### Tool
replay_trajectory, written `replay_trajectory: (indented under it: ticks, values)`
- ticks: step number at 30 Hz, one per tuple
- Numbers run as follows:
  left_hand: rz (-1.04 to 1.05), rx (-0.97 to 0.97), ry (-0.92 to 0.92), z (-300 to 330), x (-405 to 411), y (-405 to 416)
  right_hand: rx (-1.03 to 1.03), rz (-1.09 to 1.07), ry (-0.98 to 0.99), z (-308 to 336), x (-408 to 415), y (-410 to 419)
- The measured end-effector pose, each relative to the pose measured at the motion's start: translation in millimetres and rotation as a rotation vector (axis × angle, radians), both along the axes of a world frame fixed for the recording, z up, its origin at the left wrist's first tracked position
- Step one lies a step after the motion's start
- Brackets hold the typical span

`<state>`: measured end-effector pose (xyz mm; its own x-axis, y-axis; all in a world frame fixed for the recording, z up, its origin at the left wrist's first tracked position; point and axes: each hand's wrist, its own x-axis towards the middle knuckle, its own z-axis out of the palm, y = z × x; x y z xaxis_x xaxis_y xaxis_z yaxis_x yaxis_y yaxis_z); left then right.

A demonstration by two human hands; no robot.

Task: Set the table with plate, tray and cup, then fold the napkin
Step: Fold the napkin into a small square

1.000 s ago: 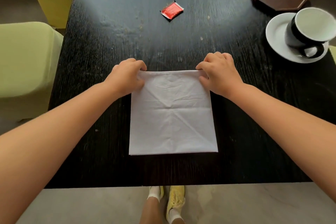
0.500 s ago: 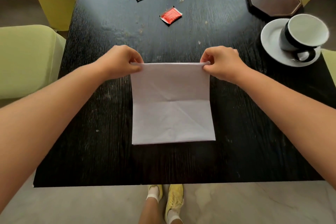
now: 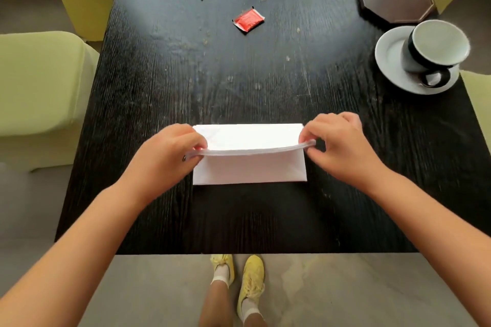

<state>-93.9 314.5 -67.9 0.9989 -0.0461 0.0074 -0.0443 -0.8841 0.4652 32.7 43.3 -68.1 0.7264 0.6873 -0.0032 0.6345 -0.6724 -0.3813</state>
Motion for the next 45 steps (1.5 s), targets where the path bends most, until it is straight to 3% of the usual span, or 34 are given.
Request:
replay_trajectory:
  ticks: [7, 25, 30, 33, 37, 42, 45]
  values:
    - [-0.114, 0.027, 0.057, -24.1, -29.5, -6.4, -0.055, 0.050, -0.086, -25.9, -34.7, -14.2]
    - [-0.001, 0.084, -0.137, -58.2, -54.7, -18.7, -0.092, 0.055, -0.204, -49.2, -57.2, -29.2]
    - [0.265, 0.089, -0.224, -51.8, -31.0, -52.7, 0.043, -0.147, -0.251, -43.3, -60.0, 11.0]
    - [0.255, 0.115, -0.108, -55.4, 11.7, -80.1, -0.060, -0.236, -0.102, -48.0, -52.4, 58.7]
    - [0.208, 0.172, 0.133, -87.7, 31.9, -78.6, -0.299, -0.190, 0.007, -79.9, -51.0, 80.4]
    - [0.117, 0.214, 0.119, -97.1, 28.7, -67.6, -0.289, -0.168, -0.030, -90.8, -48.3, 73.8]
    - [0.191, 0.264, 0.147, -97.0, 24.8, -62.2, -0.302, -0.190, -0.023, -91.6, -44.2, 66.1]
